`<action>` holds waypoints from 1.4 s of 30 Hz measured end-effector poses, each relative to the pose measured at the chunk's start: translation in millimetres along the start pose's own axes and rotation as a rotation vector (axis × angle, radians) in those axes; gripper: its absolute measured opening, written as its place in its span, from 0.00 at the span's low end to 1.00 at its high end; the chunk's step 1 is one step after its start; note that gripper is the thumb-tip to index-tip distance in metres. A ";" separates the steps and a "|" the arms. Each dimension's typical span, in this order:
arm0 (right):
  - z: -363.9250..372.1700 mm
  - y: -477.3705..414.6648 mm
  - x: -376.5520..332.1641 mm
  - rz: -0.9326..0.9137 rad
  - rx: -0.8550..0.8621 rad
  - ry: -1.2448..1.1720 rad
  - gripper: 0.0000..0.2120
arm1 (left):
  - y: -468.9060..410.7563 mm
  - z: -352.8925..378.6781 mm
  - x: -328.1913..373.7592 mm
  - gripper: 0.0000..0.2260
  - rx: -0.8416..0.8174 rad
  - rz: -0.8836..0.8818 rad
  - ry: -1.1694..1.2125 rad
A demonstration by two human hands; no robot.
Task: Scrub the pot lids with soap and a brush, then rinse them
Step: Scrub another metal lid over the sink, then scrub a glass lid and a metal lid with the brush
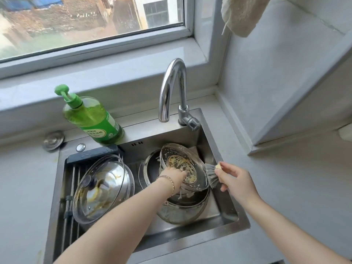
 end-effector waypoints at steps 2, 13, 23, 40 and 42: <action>11.7 2.8 -4.6 0.029 -0.013 -0.018 0.16 | 18.0 -6.2 -13.1 0.17 0.035 -0.045 0.114; 164.5 27.3 -72.9 0.295 -0.295 -0.218 0.15 | 182.6 -119.0 -196.6 0.09 0.951 -0.302 0.500; 303.6 22.5 -145.3 0.363 -0.468 -0.277 0.18 | 165.3 -166.4 -343.7 0.18 0.780 -0.425 0.451; 376.1 -5.8 -167.4 0.410 -0.550 -0.276 0.19 | 118.5 -144.2 -366.8 0.14 0.807 -0.182 0.882; 377.1 -7.1 -165.8 0.406 -0.547 -0.280 0.20 | 114.5 -140.7 -366.8 0.14 0.807 -0.175 0.852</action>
Point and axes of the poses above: each hand's wrist, its own y-axis away from the middle knuckle, its own z-axis out of the palm, x = y × z, the point moved 10 cm from there along -y, towards the middle knuckle, and after that the axes turned 4 degrees about x, right-handed, at the moved point
